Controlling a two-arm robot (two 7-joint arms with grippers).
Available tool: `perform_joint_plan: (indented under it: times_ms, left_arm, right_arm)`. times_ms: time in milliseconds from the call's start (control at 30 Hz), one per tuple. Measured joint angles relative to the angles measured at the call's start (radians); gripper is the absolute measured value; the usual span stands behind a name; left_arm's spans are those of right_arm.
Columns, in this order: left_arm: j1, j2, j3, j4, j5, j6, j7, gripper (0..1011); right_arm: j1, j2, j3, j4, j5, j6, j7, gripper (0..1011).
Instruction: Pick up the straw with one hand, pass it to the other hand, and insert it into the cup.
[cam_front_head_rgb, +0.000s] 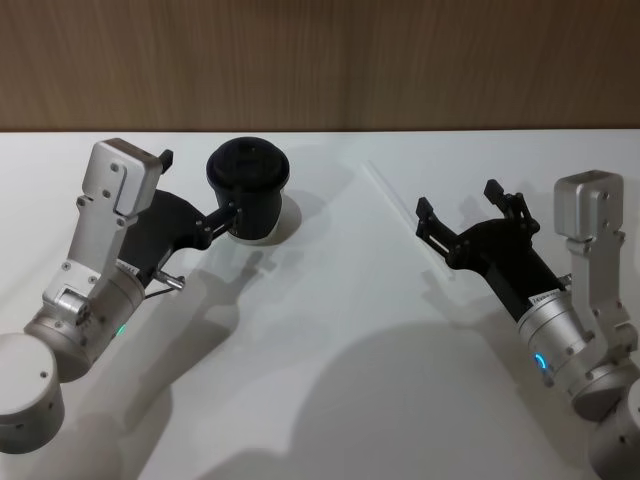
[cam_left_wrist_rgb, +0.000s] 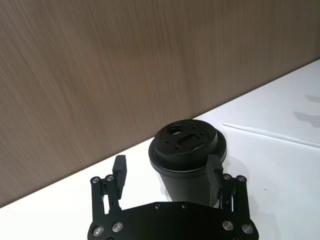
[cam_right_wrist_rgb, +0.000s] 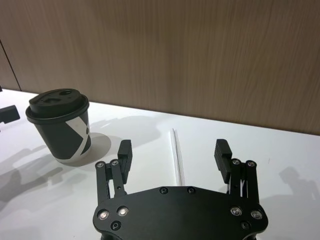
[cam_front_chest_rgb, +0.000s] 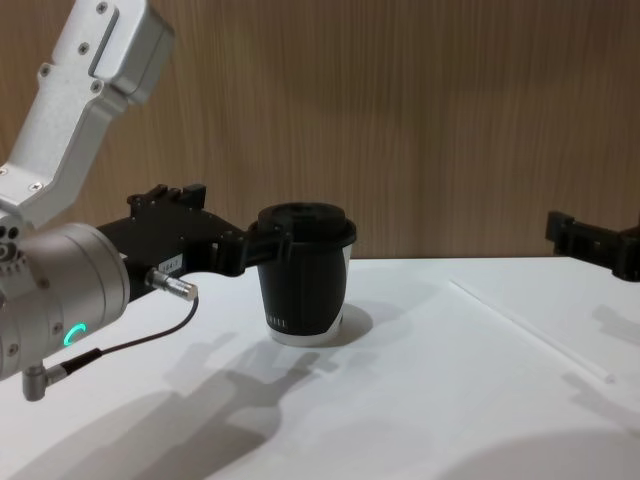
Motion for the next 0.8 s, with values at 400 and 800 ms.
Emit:
perform_joint_plan:
  times_ms: [400,800]
  left_arm:
    - [0.0,0.0,0.0,0.0,0.0,0.0,0.0,1000]
    - [0.0,0.0,0.0,0.0,0.0,0.0,0.0,1000]
  right_arm:
    - [0.0,0.0,0.0,0.0,0.0,0.0,0.0,1001]
    - [0.0,0.0,0.0,0.0,0.0,0.0,0.0,1001]
